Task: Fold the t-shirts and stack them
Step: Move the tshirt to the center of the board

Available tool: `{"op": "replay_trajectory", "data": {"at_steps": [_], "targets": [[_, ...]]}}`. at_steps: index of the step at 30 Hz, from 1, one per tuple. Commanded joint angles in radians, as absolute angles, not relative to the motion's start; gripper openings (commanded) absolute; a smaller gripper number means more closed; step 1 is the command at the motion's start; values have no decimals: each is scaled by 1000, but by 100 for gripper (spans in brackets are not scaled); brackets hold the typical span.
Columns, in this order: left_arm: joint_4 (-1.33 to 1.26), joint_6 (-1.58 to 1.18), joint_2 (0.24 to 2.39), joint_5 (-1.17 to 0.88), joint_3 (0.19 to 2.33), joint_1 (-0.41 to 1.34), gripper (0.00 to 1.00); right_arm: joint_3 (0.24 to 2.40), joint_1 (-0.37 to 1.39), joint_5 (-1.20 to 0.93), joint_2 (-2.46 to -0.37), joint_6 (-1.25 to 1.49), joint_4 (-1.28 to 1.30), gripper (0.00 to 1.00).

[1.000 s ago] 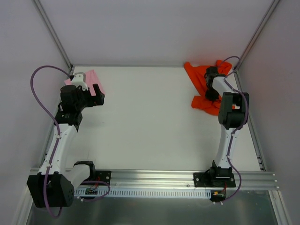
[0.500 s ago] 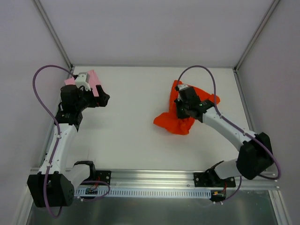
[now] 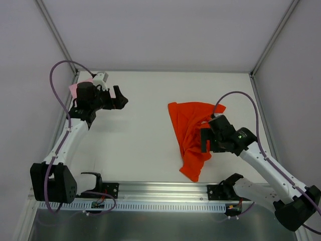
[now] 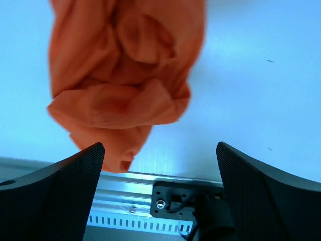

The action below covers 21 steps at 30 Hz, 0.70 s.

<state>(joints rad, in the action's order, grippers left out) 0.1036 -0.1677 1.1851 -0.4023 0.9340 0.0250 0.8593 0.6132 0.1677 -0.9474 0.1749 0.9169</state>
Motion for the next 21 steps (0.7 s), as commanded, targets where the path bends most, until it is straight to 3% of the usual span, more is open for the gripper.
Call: {"op": "replay_trajectory", "data": {"at_steps": [1, 5, 12, 21], "targets": [[78, -173, 1262, -355, 1043, 125, 99, 1004, 589, 434, -959, 296, 1051, 97], [71, -195, 1450, -316, 1169, 234, 99, 1042, 428, 362, -1064, 289, 956, 97], [63, -282, 1722, -325, 1390, 339, 99, 976, 416, 190, -1235, 184, 608, 97], [202, -368, 2045, -143, 1690, 511, 96, 969, 414, 250, -1390, 267, 555, 96]]}}
